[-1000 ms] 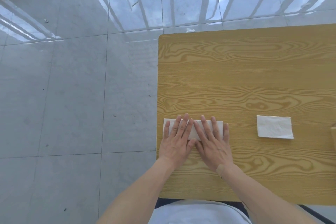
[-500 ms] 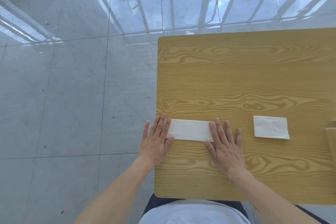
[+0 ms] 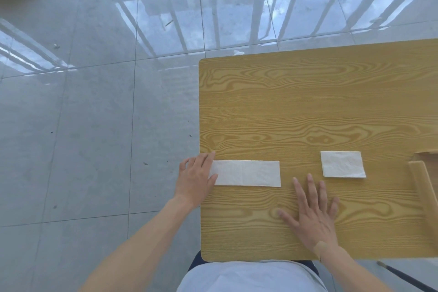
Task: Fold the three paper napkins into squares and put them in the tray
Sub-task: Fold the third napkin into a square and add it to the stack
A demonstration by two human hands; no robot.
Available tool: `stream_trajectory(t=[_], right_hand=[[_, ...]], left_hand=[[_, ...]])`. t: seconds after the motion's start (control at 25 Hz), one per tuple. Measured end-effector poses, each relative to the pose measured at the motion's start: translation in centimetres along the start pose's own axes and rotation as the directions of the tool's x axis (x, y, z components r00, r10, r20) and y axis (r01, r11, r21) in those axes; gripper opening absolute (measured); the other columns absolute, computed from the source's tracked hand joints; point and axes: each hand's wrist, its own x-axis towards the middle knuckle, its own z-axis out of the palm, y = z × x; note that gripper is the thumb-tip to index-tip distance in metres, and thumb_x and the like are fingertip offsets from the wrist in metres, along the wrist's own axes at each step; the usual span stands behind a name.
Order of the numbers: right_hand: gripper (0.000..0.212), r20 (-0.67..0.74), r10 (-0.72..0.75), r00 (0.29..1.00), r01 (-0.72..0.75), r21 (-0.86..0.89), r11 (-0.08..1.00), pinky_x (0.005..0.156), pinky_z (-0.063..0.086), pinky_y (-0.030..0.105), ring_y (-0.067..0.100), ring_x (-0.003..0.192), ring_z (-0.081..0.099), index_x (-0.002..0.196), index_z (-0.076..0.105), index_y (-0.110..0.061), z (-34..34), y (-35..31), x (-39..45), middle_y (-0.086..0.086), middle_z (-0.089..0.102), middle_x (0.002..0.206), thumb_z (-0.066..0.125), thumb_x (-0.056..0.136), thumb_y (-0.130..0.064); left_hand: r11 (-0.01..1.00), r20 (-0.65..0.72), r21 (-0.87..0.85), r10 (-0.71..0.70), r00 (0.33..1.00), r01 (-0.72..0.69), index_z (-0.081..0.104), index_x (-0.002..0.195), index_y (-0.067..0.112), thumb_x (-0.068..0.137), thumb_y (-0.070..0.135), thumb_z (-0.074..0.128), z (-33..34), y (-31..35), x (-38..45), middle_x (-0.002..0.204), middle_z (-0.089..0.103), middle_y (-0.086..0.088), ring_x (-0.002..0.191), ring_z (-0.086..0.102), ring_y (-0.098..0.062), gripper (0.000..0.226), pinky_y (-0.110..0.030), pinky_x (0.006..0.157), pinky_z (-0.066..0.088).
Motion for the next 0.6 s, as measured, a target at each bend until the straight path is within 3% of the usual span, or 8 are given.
stream_trajectory(t=[0.16,0.36,0.6], right_hand=[[0.1,0.034,0.114,0.993,-0.115,0.017,0.993,0.113,-0.008,0.066,0.027,0.144,-0.029,0.148,-0.015,-0.044,0.6,0.5,-0.7,-0.007,-0.029,0.159,0.019,0.069,-0.094],[0.102,0.037,0.125,0.991,-0.126,0.027,0.992,0.111,-0.013,0.065,0.028,0.144,-0.028,0.149,-0.013,-0.044,0.9,0.4,-0.6,-0.006,-0.027,0.16,0.023,0.068,-0.095],[0.102,0.028,0.131,0.991,-0.132,0.016,0.991,0.111,-0.014,0.06,0.029,0.146,-0.023,0.151,-0.007,-0.041,0.8,0.3,-0.6,-0.004,-0.02,0.162,0.023,0.069,-0.095]], left_hand=[[0.998,0.136,0.019,-0.062,0.989,0.06,0.035,0.146,0.028,0.088,0.041,0.06,-1.1,-0.1,2.0,0.132,0.049,0.003,0.12,0.045,-0.021,0.064,-0.037,0.098,0.029],[0.972,0.21,-0.138,-0.16,0.965,0.191,0.052,0.12,0.028,0.079,0.032,0.066,-1.9,0.6,3.3,0.121,0.053,0.006,0.114,0.044,-0.019,0.043,-0.034,0.092,0.034],[0.933,0.297,-0.189,-0.245,0.923,0.308,0.051,0.091,0.026,0.076,0.023,0.067,-1.9,1.0,3.6,0.11,0.042,0.003,0.105,0.043,-0.017,0.023,-0.032,0.084,0.043]])
